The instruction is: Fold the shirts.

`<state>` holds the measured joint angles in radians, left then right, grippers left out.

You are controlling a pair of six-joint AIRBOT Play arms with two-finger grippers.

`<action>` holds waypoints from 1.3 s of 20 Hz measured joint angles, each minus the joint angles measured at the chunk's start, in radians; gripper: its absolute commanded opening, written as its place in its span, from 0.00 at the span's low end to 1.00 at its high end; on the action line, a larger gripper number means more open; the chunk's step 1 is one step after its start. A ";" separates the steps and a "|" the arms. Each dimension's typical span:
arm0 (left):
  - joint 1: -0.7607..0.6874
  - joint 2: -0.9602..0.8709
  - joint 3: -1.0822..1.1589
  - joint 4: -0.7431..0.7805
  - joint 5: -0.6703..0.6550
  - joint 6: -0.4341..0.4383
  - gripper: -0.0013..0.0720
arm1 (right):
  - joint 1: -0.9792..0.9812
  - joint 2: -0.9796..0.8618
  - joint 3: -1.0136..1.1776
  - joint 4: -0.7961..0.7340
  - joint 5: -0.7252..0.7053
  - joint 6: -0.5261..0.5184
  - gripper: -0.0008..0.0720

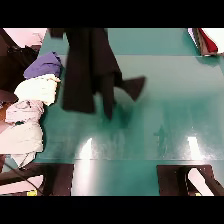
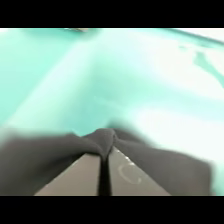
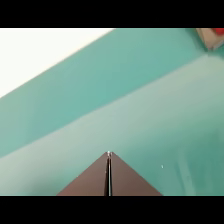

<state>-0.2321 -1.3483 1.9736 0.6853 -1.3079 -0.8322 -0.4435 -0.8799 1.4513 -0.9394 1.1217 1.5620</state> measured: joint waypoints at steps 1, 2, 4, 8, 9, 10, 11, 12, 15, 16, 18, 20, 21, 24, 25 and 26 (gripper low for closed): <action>-0.020 0.019 -0.054 0.037 -0.006 -0.001 0.05 | 0.000 0.011 0.000 0.002 -0.005 0.000 0.04; -0.038 0.028 -0.111 0.067 -0.008 -0.007 0.05 | 0.000 0.022 0.000 0.002 -0.008 0.000 0.04; -0.068 0.027 -0.245 0.109 0.011 -0.020 0.05 | 0.000 0.041 0.000 0.003 -0.012 0.000 0.04; -0.071 -0.016 -0.460 0.177 0.096 -0.103 0.85 | 0.000 0.064 0.000 0.003 -0.010 -0.001 0.04; -0.051 -0.023 -0.484 0.200 0.107 -0.142 0.86 | 0.000 0.066 0.000 0.003 -0.003 -0.001 0.04; -0.024 -0.027 -0.496 0.216 0.108 -0.182 0.86 | 0.000 0.068 0.000 0.003 0.003 -0.001 0.04; 0.011 -0.026 -0.502 0.225 0.099 -0.222 0.86 | 0.000 0.069 0.000 0.003 0.009 -0.001 0.04; 0.047 -0.019 -0.510 0.235 0.077 -0.257 0.86 | 0.000 0.071 0.000 0.002 0.013 -0.001 0.04; 0.146 0.042 -0.604 0.253 0.024 -0.325 0.86 | 0.000 0.072 0.000 0.002 0.024 -0.001 0.04; 0.167 0.075 -0.674 0.253 0.017 -0.336 0.86 | 0.000 0.072 0.000 0.002 0.026 -0.001 0.04; 0.194 0.137 -0.843 0.249 0.024 -0.348 0.86 | 0.000 0.072 0.000 0.002 0.029 -0.001 0.04; 0.209 0.179 -1.019 0.206 0.083 -0.348 0.86 | 0.000 0.072 0.000 0.002 0.032 -0.001 0.04; 0.213 0.189 -1.094 0.173 0.119 -0.341 0.86 | 0.000 0.072 -0.001 0.002 0.033 -0.001 0.04; 0.219 0.206 -1.259 0.092 0.249 -0.303 0.86 | 0.000 0.072 -0.001 0.002 0.049 -0.001 0.04; 0.218 0.209 -1.291 0.074 0.289 -0.291 0.86 | 0.000 0.070 -0.001 0.002 0.058 -0.001 0.04; 0.209 0.211 -1.312 0.060 0.324 -0.280 0.86 | 0.000 0.068 -0.001 0.002 0.066 -0.001 0.04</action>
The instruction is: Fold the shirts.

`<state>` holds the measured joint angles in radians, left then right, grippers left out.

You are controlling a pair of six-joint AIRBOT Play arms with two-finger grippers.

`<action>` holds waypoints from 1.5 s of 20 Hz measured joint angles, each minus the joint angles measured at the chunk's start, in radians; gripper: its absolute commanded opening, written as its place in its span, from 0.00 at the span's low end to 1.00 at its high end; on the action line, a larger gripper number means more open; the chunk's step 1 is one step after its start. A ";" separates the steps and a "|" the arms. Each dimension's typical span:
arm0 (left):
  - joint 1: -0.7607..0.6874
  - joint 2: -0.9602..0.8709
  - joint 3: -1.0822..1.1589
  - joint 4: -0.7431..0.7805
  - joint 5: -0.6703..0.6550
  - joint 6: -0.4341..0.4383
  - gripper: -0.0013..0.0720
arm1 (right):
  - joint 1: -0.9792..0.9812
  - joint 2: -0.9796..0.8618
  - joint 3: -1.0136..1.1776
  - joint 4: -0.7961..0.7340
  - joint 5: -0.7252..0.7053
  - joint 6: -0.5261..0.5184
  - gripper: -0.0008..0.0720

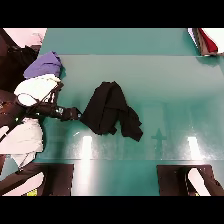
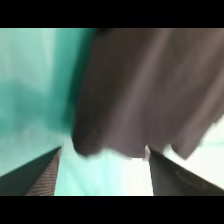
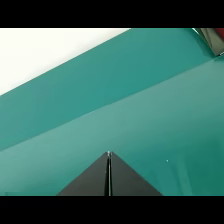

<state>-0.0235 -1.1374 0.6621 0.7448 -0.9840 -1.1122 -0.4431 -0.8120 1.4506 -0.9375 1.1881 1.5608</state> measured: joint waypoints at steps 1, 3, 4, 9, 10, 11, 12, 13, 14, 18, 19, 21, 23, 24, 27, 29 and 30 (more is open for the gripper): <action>-0.017 0.001 -0.017 -0.015 0.032 0.014 0.86 | 0.000 -0.003 0.000 0.000 0.011 0.000 0.04; -0.062 0.003 -0.037 -0.029 0.071 0.040 0.85 | 0.000 -0.011 0.000 0.000 0.033 0.000 0.04; -0.080 0.003 -0.043 -0.037 0.095 0.046 0.66 | 0.000 -0.017 0.000 0.000 0.046 0.000 0.04; -0.120 0.005 -0.047 -0.061 0.166 0.061 0.05 | 0.023 -0.065 -0.007 0.000 0.163 -0.008 0.04; -0.122 0.006 -0.034 -0.058 0.166 0.062 0.05 | 0.044 -0.074 -0.021 0.000 0.186 -0.018 0.04; -0.124 0.010 -0.008 -0.047 0.157 0.061 0.05 | 0.076 -0.080 -0.046 0.000 0.209 -0.024 0.04; -0.126 0.013 0.028 -0.032 0.136 0.058 0.05 | 0.117 -0.084 -0.080 0.001 0.222 -0.029 0.04; -0.127 0.016 0.078 -0.010 0.108 0.051 0.05 | 0.169 -0.088 -0.130 0.001 0.232 -0.033 0.23; -0.127 0.019 0.134 0.016 0.076 0.043 0.05 | 0.228 -0.091 -0.191 -0.001 0.239 -0.036 0.71; -0.129 0.029 0.362 0.121 -0.042 0.024 0.05 | 0.488 -0.117 -0.493 -0.004 0.139 -0.044 0.77; -0.129 0.031 0.410 0.138 -0.056 0.019 0.05 | 0.553 -0.138 -0.560 -0.003 0.097 -0.045 0.77; -0.129 0.032 0.490 0.164 -0.079 0.002 0.05 | 0.682 -0.200 -0.664 0.000 0.010 -0.046 0.77; -0.129 0.032 0.541 0.178 -0.090 -0.013 0.05 | 0.795 -0.272 -0.716 0.003 -0.064 -0.047 0.77; -0.129 0.032 0.557 0.185 -0.094 -0.017 0.05 | 0.845 -0.311 -0.726 0.003 -0.091 -0.049 0.77; -0.129 0.032 0.583 0.192 -0.101 -0.027 0.05 | 0.953 -0.406 -0.711 0.004 -0.135 -0.057 0.63; -0.129 0.032 0.590 0.195 -0.101 -0.031 0.05 | 0.991 -0.452 -0.686 0.003 -0.150 -0.060 0.14; -0.129 0.032 0.593 0.197 -0.101 -0.035 0.05 | 1.002 -0.469 -0.671 0.001 -0.154 -0.061 0.04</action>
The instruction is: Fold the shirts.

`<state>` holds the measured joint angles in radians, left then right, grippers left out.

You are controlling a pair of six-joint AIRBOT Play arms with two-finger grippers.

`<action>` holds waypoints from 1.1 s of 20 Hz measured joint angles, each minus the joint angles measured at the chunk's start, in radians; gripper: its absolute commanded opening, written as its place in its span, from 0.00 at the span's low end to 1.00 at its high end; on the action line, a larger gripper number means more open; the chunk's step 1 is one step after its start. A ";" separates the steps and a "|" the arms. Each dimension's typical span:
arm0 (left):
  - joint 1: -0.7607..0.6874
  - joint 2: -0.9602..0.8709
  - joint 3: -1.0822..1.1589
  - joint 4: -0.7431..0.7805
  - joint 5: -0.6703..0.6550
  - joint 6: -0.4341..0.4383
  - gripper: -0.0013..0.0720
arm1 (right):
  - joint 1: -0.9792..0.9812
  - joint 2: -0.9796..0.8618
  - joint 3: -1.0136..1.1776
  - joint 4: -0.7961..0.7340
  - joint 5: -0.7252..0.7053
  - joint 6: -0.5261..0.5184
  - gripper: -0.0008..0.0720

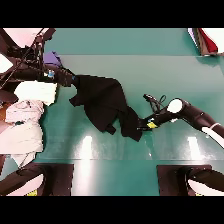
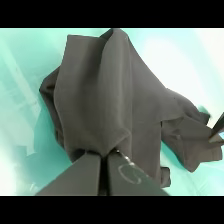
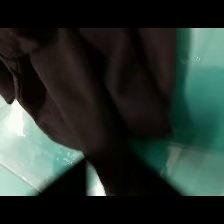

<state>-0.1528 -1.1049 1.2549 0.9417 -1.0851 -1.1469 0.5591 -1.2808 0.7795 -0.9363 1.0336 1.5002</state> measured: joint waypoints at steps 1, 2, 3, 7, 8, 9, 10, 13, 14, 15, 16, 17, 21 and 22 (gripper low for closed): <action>0.000 0.000 0.003 0.001 0.000 -0.003 0.05 | 0.003 -0.008 0.016 -0.005 -0.001 0.000 0.04; 0.000 0.001 0.015 0.002 -0.003 -0.005 0.05 | 0.003 -0.010 0.038 -0.021 -0.001 -0.001 0.04; 0.000 0.002 0.036 0.003 -0.005 -0.008 0.05 | -0.006 0.000 0.063 -0.044 0.000 -0.001 0.04; 0.004 0.018 0.255 0.028 -0.019 -0.027 0.05 | -0.118 0.140 0.254 -0.260 0.058 0.080 0.04; 0.005 0.026 0.338 0.034 -0.023 -0.030 0.05 | -0.166 0.193 0.325 -0.319 0.069 0.105 0.04; 0.005 0.033 0.417 0.036 -0.030 -0.030 0.05 | -0.214 0.243 0.396 -0.361 0.075 0.122 0.04; 0.005 0.040 0.502 0.037 -0.039 -0.033 0.05 | -0.269 0.293 0.477 -0.397 0.079 0.137 0.04; 0.005 0.069 0.703 0.036 -0.077 -0.058 0.05 | -0.417 0.417 0.695 -0.459 0.084 0.158 0.04; 0.005 0.086 0.747 0.031 -0.087 -0.065 0.05 | -0.462 0.453 0.758 -0.469 0.084 0.163 0.04; 0.005 0.105 0.776 0.022 -0.090 -0.071 0.05 | -0.502 0.486 0.813 -0.478 0.085 0.164 0.04; 0.005 0.127 0.798 0.010 -0.090 -0.075 0.05 | -0.534 0.513 0.857 -0.483 0.085 0.166 0.04; 0.005 0.147 0.813 -0.006 -0.090 -0.078 0.05 | -0.564 0.539 0.899 -0.485 0.087 0.166 0.03; 0.005 0.225 0.846 -0.090 -0.082 -0.084 0.05 | -0.642 0.595 1.026 -0.497 0.089 0.143 0.03; 0.005 0.238 0.850 -0.114 -0.077 -0.084 0.05 | -0.655 0.594 1.055 -0.497 0.096 0.134 0.03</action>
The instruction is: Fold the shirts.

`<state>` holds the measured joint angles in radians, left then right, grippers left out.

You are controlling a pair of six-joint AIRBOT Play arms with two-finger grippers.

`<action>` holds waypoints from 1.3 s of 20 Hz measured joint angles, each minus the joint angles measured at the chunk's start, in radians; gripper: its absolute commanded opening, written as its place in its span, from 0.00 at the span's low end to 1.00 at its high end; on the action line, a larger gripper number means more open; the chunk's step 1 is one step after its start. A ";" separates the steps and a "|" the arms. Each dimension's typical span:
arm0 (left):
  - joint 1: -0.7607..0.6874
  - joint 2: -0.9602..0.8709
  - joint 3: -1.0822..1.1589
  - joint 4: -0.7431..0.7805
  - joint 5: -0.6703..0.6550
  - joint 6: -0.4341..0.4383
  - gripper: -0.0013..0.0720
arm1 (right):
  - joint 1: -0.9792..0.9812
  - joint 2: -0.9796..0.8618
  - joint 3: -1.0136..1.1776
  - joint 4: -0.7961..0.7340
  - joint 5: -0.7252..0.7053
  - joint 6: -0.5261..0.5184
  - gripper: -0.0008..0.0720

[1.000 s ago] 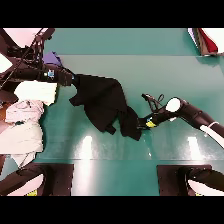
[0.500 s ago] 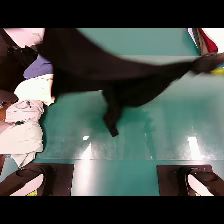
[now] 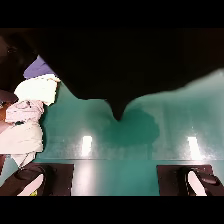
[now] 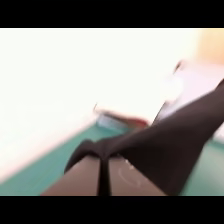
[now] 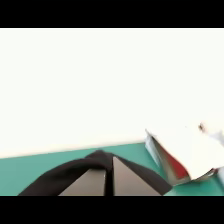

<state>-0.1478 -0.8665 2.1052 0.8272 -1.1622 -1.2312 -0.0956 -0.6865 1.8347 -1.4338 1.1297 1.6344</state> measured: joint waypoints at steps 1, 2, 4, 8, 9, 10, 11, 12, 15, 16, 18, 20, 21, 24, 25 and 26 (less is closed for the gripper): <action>0.000 0.009 0.003 -0.023 0.003 0.000 0.05 | -0.010 -0.008 0.032 0.000 0.010 -0.012 0.03; 0.000 0.015 0.004 -0.041 0.004 0.000 0.05 | -0.019 -0.026 0.070 0.000 0.021 -0.023 0.03; 0.000 0.027 -0.018 -0.060 0.002 -0.007 0.05 | -0.029 -0.080 0.145 0.002 0.058 -0.038 0.03; 0.000 0.024 -0.211 0.071 -0.010 -0.081 0.05 | -0.035 -0.249 0.214 0.090 0.131 -0.057 0.03; 0.000 0.017 -0.290 0.122 -0.013 -0.105 0.05 | -0.026 -0.300 0.198 0.116 0.144 -0.059 0.03; 0.000 0.004 -0.370 0.163 -0.014 -0.124 0.05 | -0.013 -0.349 0.176 0.138 0.158 -0.061 0.03; 0.000 -0.018 -0.463 0.196 -0.014 -0.138 0.05 | 0.004 -0.409 0.146 0.153 0.176 -0.063 0.03; 0.000 -0.043 -0.552 0.220 -0.013 -0.150 0.05 | 0.027 -0.467 0.113 0.163 0.202 -0.063 0.03; 0.003 -0.150 -0.807 0.265 0.060 -0.165 0.05 | 0.100 -0.636 0.022 0.183 0.212 -0.064 0.03; 0.010 -0.196 -0.863 0.276 0.094 -0.167 0.05 | 0.122 -0.690 0.002 0.185 0.201 -0.064 0.03; 0.030 -0.296 -0.937 0.286 0.167 -0.170 0.05 | 0.160 -0.793 -0.023 0.195 0.151 -0.066 0.04; 0.062 -0.381 -0.975 0.293 0.219 -0.172 0.06 | 0.185 -0.883 -0.021 0.196 0.106 -0.066 0.04; 0.081 -0.413 -0.987 0.294 0.235 -0.172 0.44 | 0.192 -0.921 -0.006 0.199 0.080 -0.066 0.04; 0.143 -0.463 -0.983 0.299 0.250 -0.175 0.90 | 0.199 -0.998 0.066 0.201 0.031 -0.066 0.87; 0.163 -0.473 -0.963 0.300 0.234 -0.175 0.90 | 0.193 -1.012 0.096 0.202 0.025 -0.066 0.82; 0.180 -0.478 -0.937 0.300 0.206 -0.175 0.90 | 0.186 -1.024 0.124 0.202 0.032 -0.066 0.76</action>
<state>0.0322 -1.3445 1.1687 1.1271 -0.9565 -1.4063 0.0906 -1.7107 1.9591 -1.2316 1.1614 1.5684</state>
